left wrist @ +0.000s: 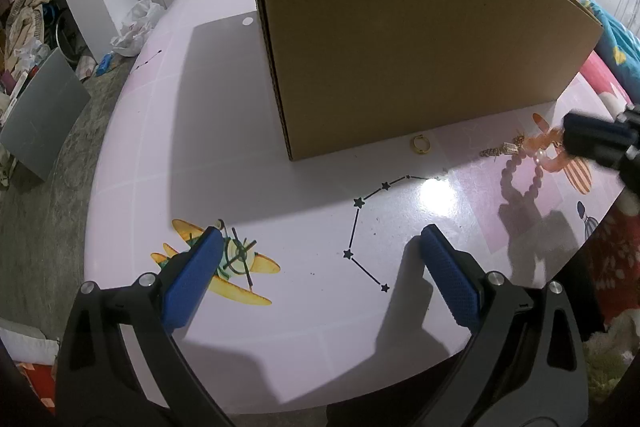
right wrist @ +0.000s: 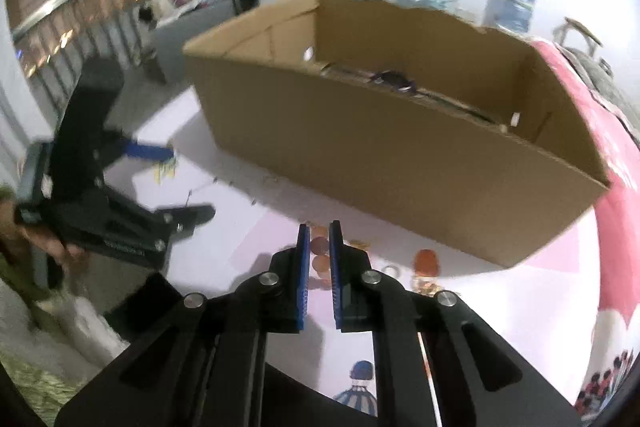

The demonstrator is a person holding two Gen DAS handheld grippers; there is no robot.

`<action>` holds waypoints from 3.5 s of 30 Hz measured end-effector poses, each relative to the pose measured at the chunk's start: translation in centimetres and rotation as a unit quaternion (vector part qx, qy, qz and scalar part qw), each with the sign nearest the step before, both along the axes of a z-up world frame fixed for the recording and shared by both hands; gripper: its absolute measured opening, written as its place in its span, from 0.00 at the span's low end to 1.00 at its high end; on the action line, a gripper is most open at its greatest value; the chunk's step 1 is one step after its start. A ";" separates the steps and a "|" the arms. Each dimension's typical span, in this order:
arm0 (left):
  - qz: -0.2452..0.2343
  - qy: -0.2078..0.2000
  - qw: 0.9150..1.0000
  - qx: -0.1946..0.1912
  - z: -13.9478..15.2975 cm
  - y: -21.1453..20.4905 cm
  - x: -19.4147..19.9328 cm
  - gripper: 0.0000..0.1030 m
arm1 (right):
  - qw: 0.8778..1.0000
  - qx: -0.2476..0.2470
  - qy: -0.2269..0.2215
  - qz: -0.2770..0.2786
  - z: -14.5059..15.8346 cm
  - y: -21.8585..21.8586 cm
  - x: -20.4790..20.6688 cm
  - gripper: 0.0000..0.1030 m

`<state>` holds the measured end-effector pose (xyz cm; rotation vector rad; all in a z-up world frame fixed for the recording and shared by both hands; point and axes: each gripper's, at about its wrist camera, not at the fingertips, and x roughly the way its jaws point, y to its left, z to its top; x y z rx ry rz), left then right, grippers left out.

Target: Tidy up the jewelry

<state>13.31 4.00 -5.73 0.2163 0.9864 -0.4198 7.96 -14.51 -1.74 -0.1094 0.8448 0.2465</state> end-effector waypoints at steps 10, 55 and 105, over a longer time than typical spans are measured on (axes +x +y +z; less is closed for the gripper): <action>0.002 0.000 1.000 0.000 -0.1 0.2 0.4 0.93 | 0.990 0.094 -0.016 -0.107 3.4 -7.1 -1.4 0.09; 0.006 -0.014 1.000 -0.004 -0.1 0.5 -0.3 0.93 | 0.980 0.101 0.083 -0.149 -4.3 -3.7 -1.8 0.64; -0.053 -0.094 0.989 -0.097 4.5 -2.3 0.2 0.59 | 0.971 0.159 -0.052 -0.174 0.7 -7.4 3.0 0.42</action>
